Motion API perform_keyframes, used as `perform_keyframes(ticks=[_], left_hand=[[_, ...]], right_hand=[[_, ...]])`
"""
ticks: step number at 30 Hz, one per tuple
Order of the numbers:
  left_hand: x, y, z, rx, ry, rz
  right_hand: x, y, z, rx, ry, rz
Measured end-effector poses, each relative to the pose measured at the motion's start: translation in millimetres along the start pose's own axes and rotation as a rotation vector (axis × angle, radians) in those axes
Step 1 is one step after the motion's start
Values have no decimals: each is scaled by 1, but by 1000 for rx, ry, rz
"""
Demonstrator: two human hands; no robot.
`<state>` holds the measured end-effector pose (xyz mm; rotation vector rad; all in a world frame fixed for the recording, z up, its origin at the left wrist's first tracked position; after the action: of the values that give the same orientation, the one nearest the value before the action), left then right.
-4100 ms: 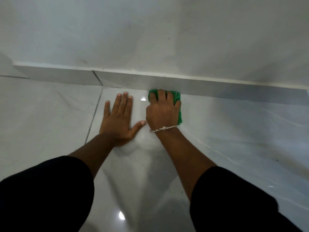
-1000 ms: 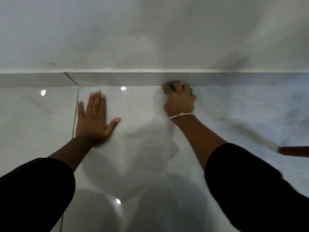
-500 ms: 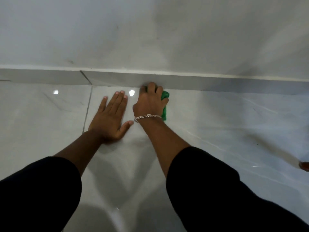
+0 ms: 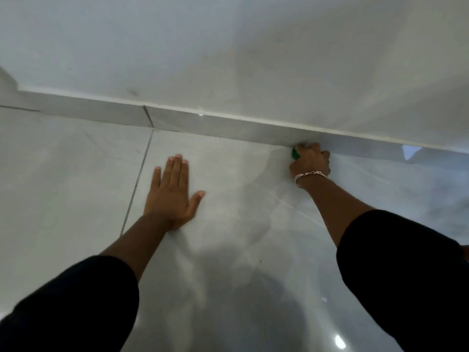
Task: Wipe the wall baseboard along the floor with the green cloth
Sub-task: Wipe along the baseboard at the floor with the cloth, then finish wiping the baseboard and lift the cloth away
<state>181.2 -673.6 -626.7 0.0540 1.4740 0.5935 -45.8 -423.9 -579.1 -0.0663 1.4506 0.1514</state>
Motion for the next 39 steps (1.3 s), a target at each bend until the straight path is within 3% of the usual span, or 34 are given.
perform_keyframes(ticks=[5, 6, 10, 13, 19, 22, 25, 28, 33, 39], left_hand=[[5, 29, 22, -198, -152, 197], [-2, 43, 22, -269, -216, 370], [-47, 126, 33, -613, -308, 1580], [-92, 174, 51, -708, -227, 1877], [-230, 254, 98, -687, -230, 1819], [-325, 304, 125, -686, -229, 1781], [-415, 363, 156, -692, -257, 1788], [-480, 428, 178, -655, -337, 1764], [-523, 543, 185, -609, -475, 1722], [-470, 695, 167, -508, -646, 1458]], right_hand=[[-13, -15, 42, -135, 3, -456], [-21, -20, 58, -145, 11, -538], [-76, -45, 120, -213, 7, -781], [-135, -47, 159, -282, -40, -875], [-291, -5, 218, -170, -253, -1059], [-389, 35, 241, 144, -231, -1212], [-468, 82, 271, 410, -493, -1347], [-547, 131, 299, 406, -652, -1421], [-635, 230, 309, 495, -357, -1366], [-633, 394, 284, 606, -167, -1265]])
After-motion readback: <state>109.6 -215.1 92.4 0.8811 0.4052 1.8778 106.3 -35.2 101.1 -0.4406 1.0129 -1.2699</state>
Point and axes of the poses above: each hand's wrist, its own z-axis away from the middle knuckle, its own x-axis out of the palm, y = z × x, the point moved 5 cm from there along -z, towards the middle knuckle, and after that the axes turned 13 degrees about z, right-handed, at the moved point
